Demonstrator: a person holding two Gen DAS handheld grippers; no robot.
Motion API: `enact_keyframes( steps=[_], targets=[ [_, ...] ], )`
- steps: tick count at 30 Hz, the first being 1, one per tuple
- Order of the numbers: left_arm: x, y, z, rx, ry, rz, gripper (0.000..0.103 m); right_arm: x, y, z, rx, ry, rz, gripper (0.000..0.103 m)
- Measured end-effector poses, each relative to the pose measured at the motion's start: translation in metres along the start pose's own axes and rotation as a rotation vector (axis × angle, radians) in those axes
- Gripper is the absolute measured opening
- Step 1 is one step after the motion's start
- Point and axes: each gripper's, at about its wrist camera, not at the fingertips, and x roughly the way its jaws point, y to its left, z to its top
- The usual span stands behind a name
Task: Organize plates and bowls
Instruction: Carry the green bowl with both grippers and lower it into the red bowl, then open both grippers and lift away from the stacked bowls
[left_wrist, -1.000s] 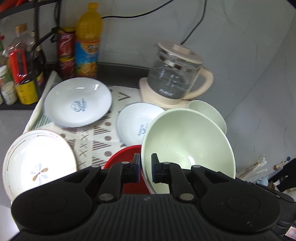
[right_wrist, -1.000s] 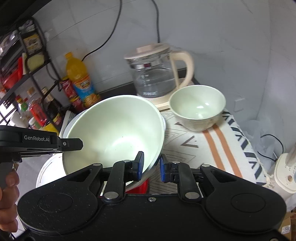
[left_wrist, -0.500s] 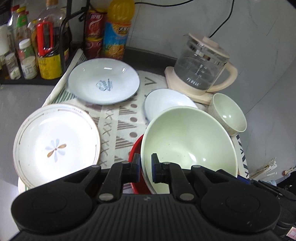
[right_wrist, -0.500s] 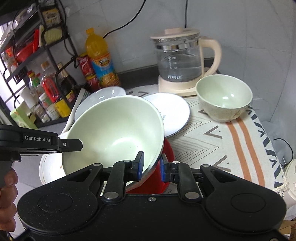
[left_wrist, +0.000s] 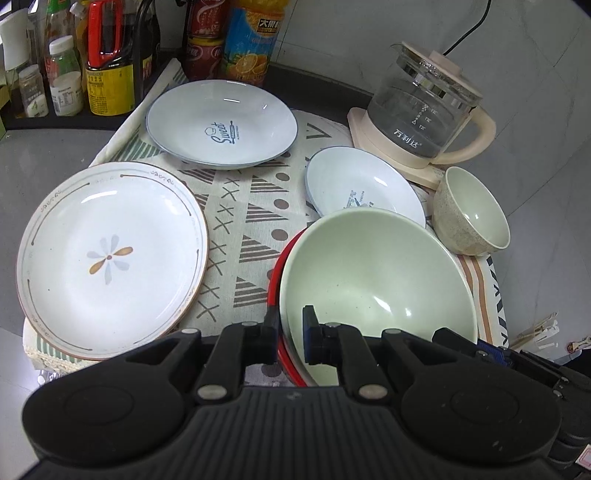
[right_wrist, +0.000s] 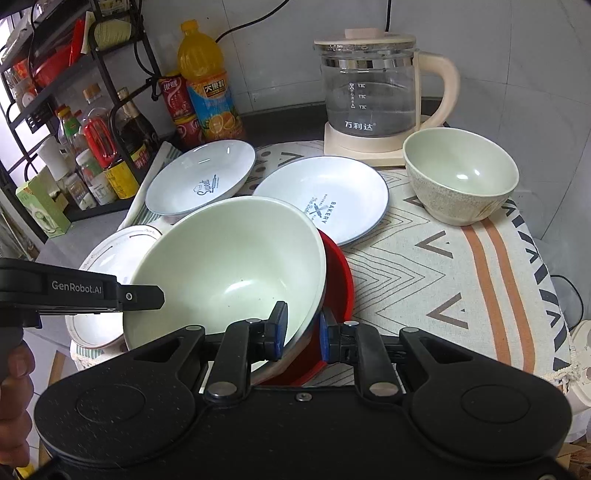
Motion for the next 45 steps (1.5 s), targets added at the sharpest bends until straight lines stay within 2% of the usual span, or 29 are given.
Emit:
enact_keyframes(
  steps=[9, 15, 19, 20, 22, 23, 24, 27, 34, 41, 43, 45],
  targets=[
    [0.001, -0.006, 0.006, 0.023, -0.003, 0.015, 0.015, 0.011, 0.000, 0.000, -0.005, 0.019, -0.016, 0.018],
    [-0.007, -0.013, 0.013, 0.041, -0.029, 0.041, 0.033, 0.014, -0.003, 0.004, -0.005, 0.029, -0.017, 0.017],
    [-0.015, -0.018, 0.017, 0.060, -0.053, 0.040, 0.035, 0.012, -0.002, 0.006, 0.009, 0.049, -0.013, 0.020],
    [-0.017, -0.020, 0.018, 0.071, -0.060, 0.045, 0.035, 0.011, -0.003, 0.005, 0.014, 0.047, -0.004, 0.024],
    [-0.020, -0.024, 0.019, 0.087, -0.067, 0.054, 0.038, 0.005, -0.004, 0.005, 0.029, 0.030, 0.008, 0.039],
    [-0.021, -0.025, 0.020, 0.090, -0.069, 0.052, 0.039, 0.000, -0.004, 0.005, 0.027, 0.011, -0.007, 0.058],
    [-0.023, -0.026, 0.020, 0.089, -0.074, 0.047, 0.039, -0.004, -0.004, 0.005, 0.021, -0.012, -0.025, 0.069],
    [-0.028, -0.029, 0.021, 0.083, -0.088, 0.035, 0.040, -0.013, -0.012, 0.006, 0.033, -0.040, -0.037, 0.077],
    [-0.030, -0.043, 0.020, 0.119, -0.079, 0.025, 0.040, -0.028, -0.032, 0.003, 0.105, -0.078, -0.074, 0.081],
    [-0.031, -0.067, 0.023, 0.181, -0.091, -0.020, 0.041, -0.040, -0.047, -0.003, 0.171, -0.113, -0.105, 0.092],
    [-0.029, -0.073, 0.024, 0.191, -0.091, -0.035, 0.051, -0.042, -0.052, -0.003, 0.196, -0.123, -0.113, 0.095],
    [-0.027, -0.078, 0.025, 0.197, -0.094, -0.048, 0.066, -0.044, -0.058, -0.004, 0.219, -0.141, -0.123, 0.101]
  ],
)
